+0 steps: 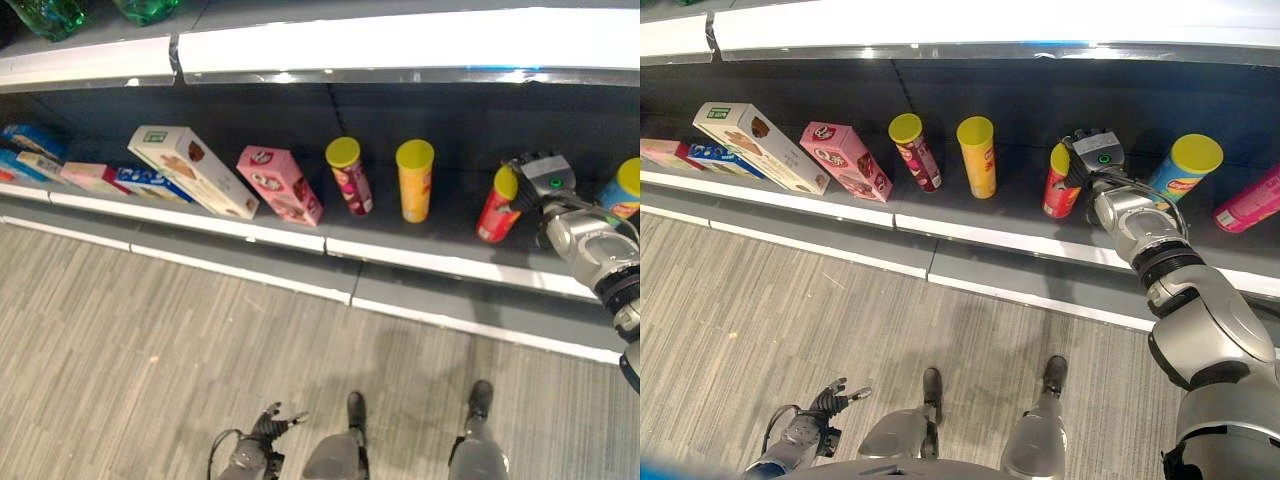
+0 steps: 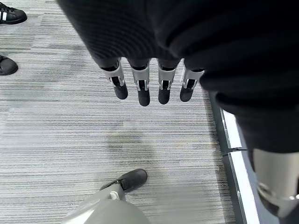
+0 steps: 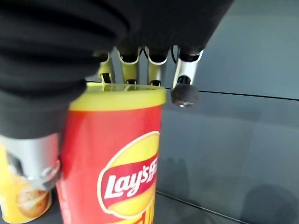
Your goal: Put the goods on the table back onto the shelves and tidy them up.
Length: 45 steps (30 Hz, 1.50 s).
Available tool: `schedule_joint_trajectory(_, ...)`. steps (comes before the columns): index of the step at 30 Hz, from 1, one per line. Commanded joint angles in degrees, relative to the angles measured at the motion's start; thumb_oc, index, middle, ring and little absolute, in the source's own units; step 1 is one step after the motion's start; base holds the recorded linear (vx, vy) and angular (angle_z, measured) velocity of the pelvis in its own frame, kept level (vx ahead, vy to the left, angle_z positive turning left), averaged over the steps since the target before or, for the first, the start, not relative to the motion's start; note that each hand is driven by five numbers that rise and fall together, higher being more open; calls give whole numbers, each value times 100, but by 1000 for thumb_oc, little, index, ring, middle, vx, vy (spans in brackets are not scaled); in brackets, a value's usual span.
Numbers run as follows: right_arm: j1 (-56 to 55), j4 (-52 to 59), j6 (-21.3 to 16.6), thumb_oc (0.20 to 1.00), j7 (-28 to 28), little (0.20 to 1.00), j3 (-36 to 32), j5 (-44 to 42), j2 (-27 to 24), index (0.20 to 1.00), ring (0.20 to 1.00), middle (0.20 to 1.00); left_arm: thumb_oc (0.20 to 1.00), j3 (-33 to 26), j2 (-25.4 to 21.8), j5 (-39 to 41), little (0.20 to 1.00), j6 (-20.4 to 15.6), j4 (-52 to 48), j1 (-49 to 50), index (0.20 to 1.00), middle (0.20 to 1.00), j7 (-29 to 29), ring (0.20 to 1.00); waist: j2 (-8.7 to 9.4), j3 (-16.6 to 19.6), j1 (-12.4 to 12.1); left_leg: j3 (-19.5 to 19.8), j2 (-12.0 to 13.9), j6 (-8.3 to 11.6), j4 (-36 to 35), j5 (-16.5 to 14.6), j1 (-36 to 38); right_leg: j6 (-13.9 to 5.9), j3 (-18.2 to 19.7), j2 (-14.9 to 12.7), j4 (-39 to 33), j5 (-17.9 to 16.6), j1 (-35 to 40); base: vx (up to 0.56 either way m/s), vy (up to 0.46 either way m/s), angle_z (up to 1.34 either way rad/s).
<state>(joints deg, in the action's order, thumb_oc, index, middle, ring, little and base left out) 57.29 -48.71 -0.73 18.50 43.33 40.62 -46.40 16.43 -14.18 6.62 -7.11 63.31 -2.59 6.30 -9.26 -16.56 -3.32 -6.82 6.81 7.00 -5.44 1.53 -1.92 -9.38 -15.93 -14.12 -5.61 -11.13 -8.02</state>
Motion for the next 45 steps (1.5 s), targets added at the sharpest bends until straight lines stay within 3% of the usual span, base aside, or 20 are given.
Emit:
schedule_joint_trajectory(1, 688, -293, 55, 200, 244, 200, 413, 56, -121, 200, 200, 200, 1000, 348, -403, 213, 1000, -88, 207, -274, 1000, 1000, 97, 1000, 193, 40, -189, 181, 153, 161, 44, 119, -244, -202, 295, -275, 1003, 1071, -13, 0, 0, 0)
schedule_joint_trajectory(13, 755, -367, 63, 200, 239, 200, 453, -37, -22, 200, 200, 200, 1000, 331, -429, 249, 1000, -92, 223, -301, 1000, 1000, 118, 1000, 224, 32, -242, 229, 156, 171, 44, 130, -270, -199, 255, -292, 1006, 1062, -6, 0, 0, 0)
schedule_joint_trajectory(14, 755, -369, 62, 260, 240, 260, 453, -38, -21, 260, 260, 260, 1000, 331, -429, 249, 1000, -92, 223, -301, 1000, 1000, 119, 1000, 224, 32, -241, 230, 156, 171, 44, 130, -270, -199, 255, -292, 1007, 1062, -5, 0, 0, 5)
schedule_joint_trajectory(16, 746, -387, 70, 1000, 270, 1000, 431, -56, -20, 1000, 1000, 1000, 1000, 325, -421, 248, 1000, -89, 252, -292, 1000, 1000, 131, 1000, 222, 30, -246, 233, 155, 173, 44, 131, -272, -201, 242, -294, 1012, 1065, 1, -2, 1, 8)
schedule_joint_trajectory(24, 783, -336, 80, 1000, 322, 1000, 395, -144, -2, 1000, 1000, 1000, 1000, 335, -426, 187, 1000, -64, 304, -312, 1000, 1000, 134, 1000, 269, 40, -253, 231, 174, 175, 44, 105, -241, -202, 223, -280, 1024, 1080, 23, -1, -1, 4)
schedule_joint_trajectory(30, 773, 338, 121, 1000, 507, 1000, 76, -209, -256, 1000, 1000, 1000, 1000, 283, -417, 75, 1000, -7, 371, -361, 1000, 1000, 158, 1000, 399, 116, -187, 191, 179, 159, 44, 39, -193, -225, 197, -278, 981, 1055, 78, 0, 0, 0)
schedule_joint_trajectory(34, 164, 1465, 194, 1000, 787, 1000, -722, -249, -588, 1000, 1000, 1000, 1000, 114, -355, -22, 1000, 99, 426, -318, 1000, 1000, 160, 1000, 519, 189, -86, 129, 179, 127, 44, -43, -122, -256, 187, -283, 924, 1023, 147, 23, 32, -2)
schedule_joint_trajectory(37, -1468, 3119, 87, 1000, 1103, 1000, -2305, -380, -800, 1000, 1000, 1000, 1000, -289, -261, -226, 1000, 269, 519, -177, 1000, 1000, 168, 1000, 679, 301, 144, 5, 154, 65, 44, -176, 11, -304, 234, -295, 873, 942, 215, 61, 70, 3)
schedule_joint_trajectory(38, -1580, 3197, 96, 1000, 1074, 1000, -2406, -367, -805, 1000, 1000, 1000, 1000, -263, -283, -232, 1000, 269, 519, -172, 1000, 1000, 168, 1000, 699, 311, 117, 6, 150, 63, 44, -178, 16, -307, 232, -299, 867, 940, 223, 41, 52, 1)
schedule_joint_trajectory(39, -2118, 3684, -38, 1000, 998, 1000, -2867, -566, -804, 1000, 1000, 1000, 1000, -386, -285, -297, 1000, 317, 577, -134, 1000, 1000, 183, 1000, 757, 358, 181, -28, 149, 46, 45, -205, 54, -322, 246, -295, 845, 910, 237, 64, 79, -12)
schedule_joint_trajectory(41, -3698, 4788, -603, 1000, 293, 1000, -3883, -1908, -388, 1000, 1000, 1000, 1000, -711, -317, -466, 1000, 400, 726, -17, 1000, 1000, 162, 1000, 924, 476, 329, -176, 120, -7, 44, -288, 198, -351, 344, -303, 799, 820, 281, 70, 121, -21)
schedule_joint_trajectory(42, -4147, 4950, -814, 1000, -54, 1000, -4068, -2508, -235, 1000, 1000, 1000, 1000, -809, -331, -545, 1000, 427, 749, 38, 1000, 1000, 104, 1000, 958, 496, 387, -217, 114, -23, 45, -322, 255, -364, 375, -299, 811, 817, 297, 19, 76, -26)
schedule_joint_trajectory(43, -4191, 4979, -807, 1000, -70, 1000, -4111, -2513, -231, 1000, 1000, 1000, 1000, -791, -339, -545, 1000, 428, 746, 38, 1000, 1000, 103, 1000, 971, 516, 366, -220, 102, -29, 44, -304, 229, -363, 381, -308, 798, 794, 274, 31, 141, -30)
schedule_joint_trajectory(44, -4924, 5075, -1049, 1000, -764, 1000, -4294, -3523, 155, 1000, 1000, 1000, 1000, -995, -371, -661, 1000, 454, 815, 111, 1000, 1000, -16, 1000, 1047, 537, 513, -322, 53, -97, 44, -376, 347, -395, 495, -323, 842, 753, 277, 13, 164, -46)
schedule_joint_trajectory(45, -5260, 5116, -1103, 1000, -1082, 1000, -4395, -3925, 335, 1000, 1000, 1000, 1000, -1047, -389, -699, 1000, 447, 810, 153, 1000, 1000, -74, 1000, 1087, 566, 571, -381, 2, -133, 44, -391, 377, -420, 577, -346, 850, 686, 234, 21, 162, -45)
